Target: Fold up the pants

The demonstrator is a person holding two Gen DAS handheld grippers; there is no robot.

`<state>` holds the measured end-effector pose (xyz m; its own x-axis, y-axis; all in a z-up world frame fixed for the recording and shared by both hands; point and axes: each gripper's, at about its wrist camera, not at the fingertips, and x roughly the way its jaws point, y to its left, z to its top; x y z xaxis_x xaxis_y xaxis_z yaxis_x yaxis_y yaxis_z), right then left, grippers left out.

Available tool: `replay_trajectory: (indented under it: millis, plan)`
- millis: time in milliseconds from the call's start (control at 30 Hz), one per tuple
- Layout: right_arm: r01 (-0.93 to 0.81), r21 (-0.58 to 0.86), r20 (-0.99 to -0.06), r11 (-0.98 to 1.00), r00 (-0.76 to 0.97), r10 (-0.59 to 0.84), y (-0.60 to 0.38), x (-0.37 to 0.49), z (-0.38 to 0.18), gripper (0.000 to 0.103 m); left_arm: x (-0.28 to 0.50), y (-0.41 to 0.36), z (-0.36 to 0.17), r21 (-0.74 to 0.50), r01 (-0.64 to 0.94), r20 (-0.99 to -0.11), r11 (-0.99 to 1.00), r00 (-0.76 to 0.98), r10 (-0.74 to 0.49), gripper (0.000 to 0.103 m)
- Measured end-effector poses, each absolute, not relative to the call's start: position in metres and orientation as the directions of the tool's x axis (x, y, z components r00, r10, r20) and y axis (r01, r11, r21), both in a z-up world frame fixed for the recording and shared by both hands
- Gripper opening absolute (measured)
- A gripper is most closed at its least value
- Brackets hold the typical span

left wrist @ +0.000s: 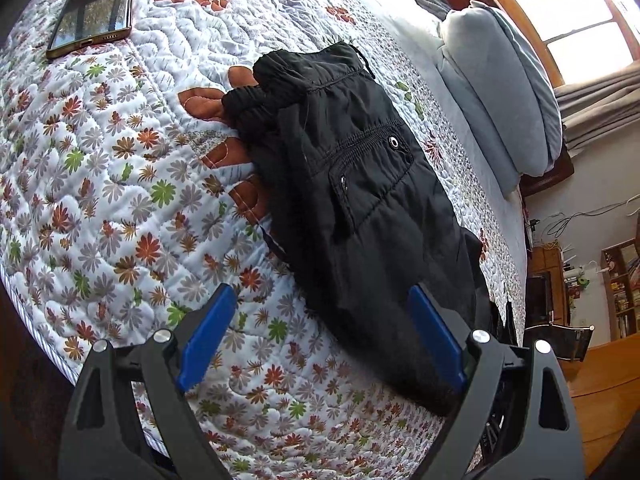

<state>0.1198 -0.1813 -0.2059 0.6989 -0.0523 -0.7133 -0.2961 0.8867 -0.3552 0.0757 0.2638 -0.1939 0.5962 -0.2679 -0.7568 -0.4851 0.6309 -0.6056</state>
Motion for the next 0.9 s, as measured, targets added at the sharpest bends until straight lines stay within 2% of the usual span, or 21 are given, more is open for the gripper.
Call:
replay_trajectory:
  millis: [100, 200, 267, 300, 433, 533, 633, 733, 800, 867, 900]
  plan:
    - [-0.354, -0.261, -0.723, 0.898, 0.688, 0.061, -0.182, 0.099, -0.196, 0.063, 0.073, 0.268, -0.197, -0.608, -0.485, -0.756, 0.628, 0.596, -0.272, 0.088]
    - [-0.375, -0.098, -0.701, 0.922, 0.684, 0.203, -0.195, 0.082, -0.174, 0.064, 0.070, 0.269, -0.198, -0.611, -0.486, -0.754, 0.625, 0.597, -0.273, 0.088]
    - [-0.342, -0.034, -0.673, 0.939, 0.702, 0.232, -0.199, 0.078, -0.162, 0.067, 0.070, 0.267, -0.197, -0.608, -0.485, -0.755, 0.628, 0.597, -0.271, 0.088]
    - [-0.343, -0.033, -0.666, 0.939, 0.708, 0.236, -0.198, 0.079, -0.158, 0.073, 0.069, 0.267, -0.198, -0.608, -0.485, -0.755, 0.628, 0.597, -0.270, 0.089]
    - [-0.342, -0.161, -0.652, 0.926, 0.741, 0.161, -0.178, 0.084, -0.165, 0.081, 0.070, 0.263, -0.196, -0.619, -0.490, -0.750, 0.614, 0.601, -0.277, 0.089]
    - [-0.395, -0.259, -0.673, 0.881, 0.729, 0.128, -0.156, 0.089, -0.180, 0.083, 0.070, 0.263, -0.196, -0.629, -0.492, -0.745, 0.602, 0.603, -0.285, 0.089]
    - [-0.403, -0.369, -0.653, 0.838, 0.754, 0.075, -0.138, 0.091, -0.191, 0.086, 0.069, 0.265, -0.197, -0.637, -0.495, -0.741, 0.591, 0.606, -0.290, 0.089]
    - [-0.403, -0.376, -0.665, 0.834, 0.745, 0.060, -0.134, 0.106, -0.199, 0.086, 0.069, 0.267, -0.198, -0.639, -0.494, -0.739, 0.589, 0.607, -0.292, 0.089]
    - [-0.417, -0.320, -0.690, 0.851, 0.718, 0.091, -0.139, 0.117, -0.204, 0.083, 0.067, 0.269, -0.200, -0.640, -0.492, -0.738, 0.589, 0.608, -0.294, 0.089]
    - [-0.436, -0.232, -0.721, 0.870, 0.677, 0.147, -0.145, 0.124, -0.205, 0.066, 0.068, 0.271, -0.200, -0.642, -0.493, -0.737, 0.588, 0.608, -0.296, 0.089]
    - [-0.437, -0.197, -0.725, 0.878, 0.667, 0.170, -0.148, 0.125, -0.203, 0.052, 0.067, 0.271, -0.201, -0.643, -0.494, -0.737, 0.585, 0.608, -0.296, 0.089]
